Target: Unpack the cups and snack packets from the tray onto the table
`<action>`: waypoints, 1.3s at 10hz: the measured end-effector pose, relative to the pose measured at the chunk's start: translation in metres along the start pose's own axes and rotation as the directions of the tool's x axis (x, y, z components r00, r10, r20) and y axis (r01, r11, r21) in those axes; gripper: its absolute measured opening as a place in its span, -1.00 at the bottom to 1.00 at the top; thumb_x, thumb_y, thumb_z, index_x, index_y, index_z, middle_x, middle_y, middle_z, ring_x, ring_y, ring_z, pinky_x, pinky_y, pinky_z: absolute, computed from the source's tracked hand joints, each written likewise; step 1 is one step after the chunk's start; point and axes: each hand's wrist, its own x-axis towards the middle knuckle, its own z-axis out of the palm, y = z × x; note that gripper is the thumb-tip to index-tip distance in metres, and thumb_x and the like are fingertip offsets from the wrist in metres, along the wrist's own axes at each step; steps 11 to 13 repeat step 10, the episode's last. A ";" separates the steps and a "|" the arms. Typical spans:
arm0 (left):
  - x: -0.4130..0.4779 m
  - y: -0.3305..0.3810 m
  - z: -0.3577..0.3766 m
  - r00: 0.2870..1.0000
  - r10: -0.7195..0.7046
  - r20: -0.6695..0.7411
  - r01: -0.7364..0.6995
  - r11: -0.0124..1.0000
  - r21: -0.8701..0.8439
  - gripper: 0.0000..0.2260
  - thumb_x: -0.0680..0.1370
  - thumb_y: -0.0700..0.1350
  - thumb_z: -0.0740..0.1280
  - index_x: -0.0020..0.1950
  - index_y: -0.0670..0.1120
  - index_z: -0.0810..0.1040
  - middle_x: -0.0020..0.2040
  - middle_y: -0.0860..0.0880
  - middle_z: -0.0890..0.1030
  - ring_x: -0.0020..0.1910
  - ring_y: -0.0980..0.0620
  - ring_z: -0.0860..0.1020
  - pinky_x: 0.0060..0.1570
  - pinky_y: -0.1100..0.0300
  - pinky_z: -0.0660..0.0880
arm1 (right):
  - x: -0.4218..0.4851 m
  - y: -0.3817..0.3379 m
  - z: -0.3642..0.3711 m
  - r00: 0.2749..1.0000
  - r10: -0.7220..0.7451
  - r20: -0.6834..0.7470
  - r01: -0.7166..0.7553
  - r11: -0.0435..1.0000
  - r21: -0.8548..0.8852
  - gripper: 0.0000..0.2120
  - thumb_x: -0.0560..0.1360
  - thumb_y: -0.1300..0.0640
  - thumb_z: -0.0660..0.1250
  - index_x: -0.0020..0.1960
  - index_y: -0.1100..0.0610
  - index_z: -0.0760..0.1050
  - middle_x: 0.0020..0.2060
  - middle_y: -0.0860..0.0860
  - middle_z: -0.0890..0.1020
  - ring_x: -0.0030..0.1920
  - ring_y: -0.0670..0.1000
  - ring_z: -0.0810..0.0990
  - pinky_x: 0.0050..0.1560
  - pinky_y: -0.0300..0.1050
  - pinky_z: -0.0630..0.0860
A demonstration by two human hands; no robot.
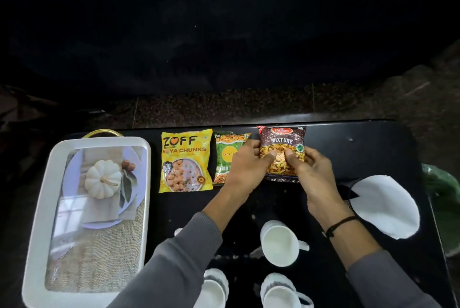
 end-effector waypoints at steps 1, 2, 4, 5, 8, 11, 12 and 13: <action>0.002 -0.006 0.005 1.000 -0.012 -0.024 0.014 0.996 0.089 -0.70 0.61 -0.07 0.41 0.32 -0.03 0.49 -0.15 0.30 0.46 -0.24 0.43 0.46 -0.39 0.60 0.37 | 0.006 0.006 0.003 1.000 0.004 -0.012 -0.005 0.995 -0.095 -0.79 0.58 0.08 0.45 0.20 0.06 0.57 0.02 0.01 0.74 -0.02 -0.03 0.74 0.00 -0.12 0.65; -0.002 -0.009 0.004 0.999 0.012 -0.035 -0.005 0.980 0.199 -0.66 0.61 -0.11 0.39 0.38 -0.07 0.48 -0.13 0.30 0.48 -0.26 0.39 0.46 -0.32 0.58 0.37 | 0.005 0.009 0.005 1.000 -0.008 -0.021 0.003 0.973 -0.232 -0.68 0.58 0.01 0.45 0.29 0.08 0.54 0.06 -0.01 0.71 0.07 0.03 0.71 0.20 0.11 0.63; -0.015 -0.006 -0.003 0.994 0.097 -0.051 -0.075 0.941 0.330 -0.57 0.63 -0.18 0.34 0.49 -0.20 0.40 0.31 -0.18 0.60 0.24 -0.10 0.60 0.16 0.18 0.52 | -0.003 0.007 0.004 0.995 -0.088 -0.037 0.064 0.905 -0.420 -0.54 0.56 0.01 0.47 0.39 0.11 0.47 0.06 -0.06 0.62 0.06 -0.03 0.62 0.07 -0.10 0.53; -0.022 -0.006 -0.007 0.988 0.146 -0.056 -0.117 0.929 0.351 -0.61 0.63 -0.19 0.33 0.46 -0.19 0.44 0.31 -0.19 0.60 0.29 -0.11 0.59 0.31 0.04 0.54 | -0.009 0.005 0.007 0.985 -0.170 -0.038 0.129 0.857 -0.500 -0.53 0.54 0.07 0.50 0.38 0.15 0.44 0.14 0.02 0.62 0.12 0.01 0.60 0.11 -0.10 0.51; -0.042 -0.014 -0.028 0.969 0.234 -0.079 -0.187 0.904 0.384 -0.83 0.60 -0.20 0.35 0.18 -0.14 0.62 0.02 -0.05 0.70 0.00 0.00 0.66 0.06 0.10 0.61 | -0.042 0.005 0.022 0.877 -0.476 0.067 0.356 0.548 -0.757 -0.49 0.50 0.20 0.51 0.37 0.26 0.41 0.30 0.19 0.47 0.34 0.18 0.40 0.34 0.00 0.36; -0.064 -0.030 -0.045 0.957 0.277 -0.082 -0.222 0.887 0.405 -0.87 0.62 -0.17 0.34 0.12 -0.16 0.63 -0.06 -0.12 0.71 -0.09 -0.10 0.67 -0.04 -0.02 0.63 | -0.072 0.015 0.033 0.822 -0.556 0.126 0.434 0.466 -0.771 -0.71 0.52 0.22 0.47 0.21 0.16 0.52 0.11 0.08 0.58 0.18 0.14 0.52 0.21 0.04 0.40; -0.064 -0.030 -0.045 0.957 0.277 -0.082 -0.222 0.887 0.405 -0.87 0.62 -0.17 0.34 0.12 -0.16 0.63 -0.06 -0.12 0.71 -0.09 -0.10 0.67 -0.04 -0.02 0.63 | -0.072 0.015 0.033 0.822 -0.556 0.126 0.434 0.466 -0.771 -0.71 0.52 0.22 0.47 0.21 0.16 0.52 0.11 0.08 0.58 0.18 0.14 0.52 0.21 0.04 0.40; -0.064 -0.030 -0.045 0.957 0.277 -0.082 -0.222 0.887 0.405 -0.87 0.62 -0.17 0.34 0.12 -0.16 0.63 -0.06 -0.12 0.71 -0.09 -0.10 0.67 -0.04 -0.02 0.63 | -0.072 0.015 0.033 0.822 -0.556 0.126 0.434 0.466 -0.771 -0.71 0.52 0.22 0.47 0.21 0.16 0.52 0.11 0.08 0.58 0.18 0.14 0.52 0.21 0.04 0.40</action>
